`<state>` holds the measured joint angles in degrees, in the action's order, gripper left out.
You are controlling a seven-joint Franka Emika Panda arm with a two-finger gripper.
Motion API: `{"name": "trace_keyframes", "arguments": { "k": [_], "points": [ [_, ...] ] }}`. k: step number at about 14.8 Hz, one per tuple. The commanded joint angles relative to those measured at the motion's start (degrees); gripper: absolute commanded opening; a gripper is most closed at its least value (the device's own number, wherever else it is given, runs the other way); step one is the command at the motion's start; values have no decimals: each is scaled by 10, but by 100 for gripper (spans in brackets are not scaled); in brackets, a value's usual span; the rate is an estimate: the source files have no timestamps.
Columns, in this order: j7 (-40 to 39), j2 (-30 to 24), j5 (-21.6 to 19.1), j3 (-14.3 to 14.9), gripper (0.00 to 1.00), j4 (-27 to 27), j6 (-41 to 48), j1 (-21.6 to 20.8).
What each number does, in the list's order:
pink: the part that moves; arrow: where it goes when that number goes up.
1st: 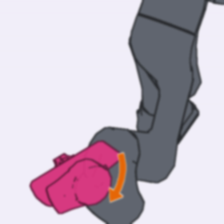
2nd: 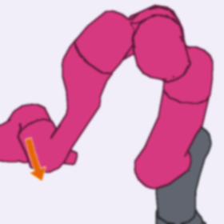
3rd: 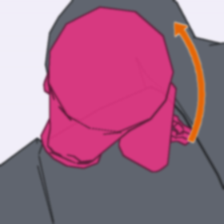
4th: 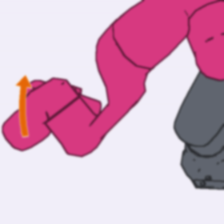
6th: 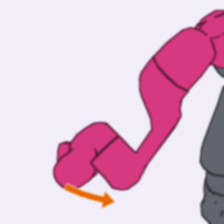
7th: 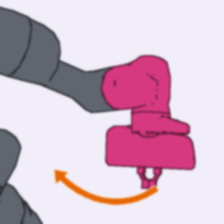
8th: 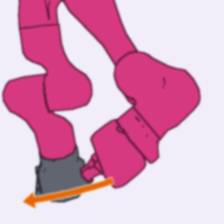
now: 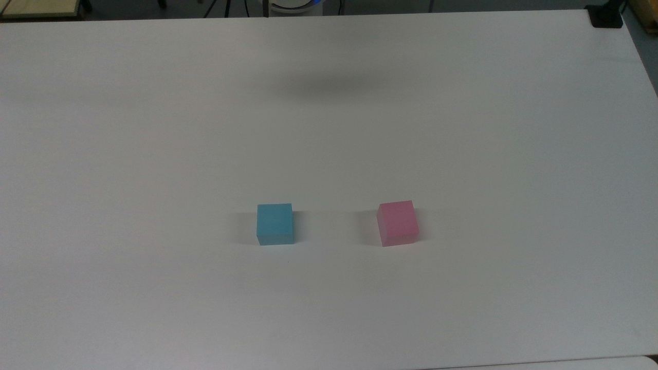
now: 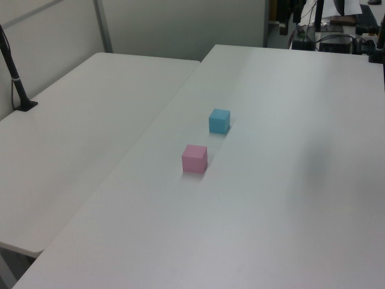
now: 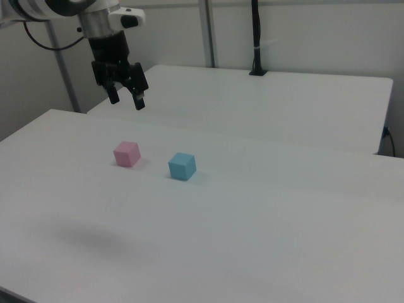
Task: Put blue cube on pink cube
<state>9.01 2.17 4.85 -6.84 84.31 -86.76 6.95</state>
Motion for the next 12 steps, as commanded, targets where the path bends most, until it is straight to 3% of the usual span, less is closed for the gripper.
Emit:
{"name": "trace_keyframes", "arguments": {
  "k": [1, 12],
  "points": [
    [-9, 17, -8, 3, 100, 3, 5, -13],
    [-21, 24, -9, 3, 100, 5, 5, -27]
  ]
}}
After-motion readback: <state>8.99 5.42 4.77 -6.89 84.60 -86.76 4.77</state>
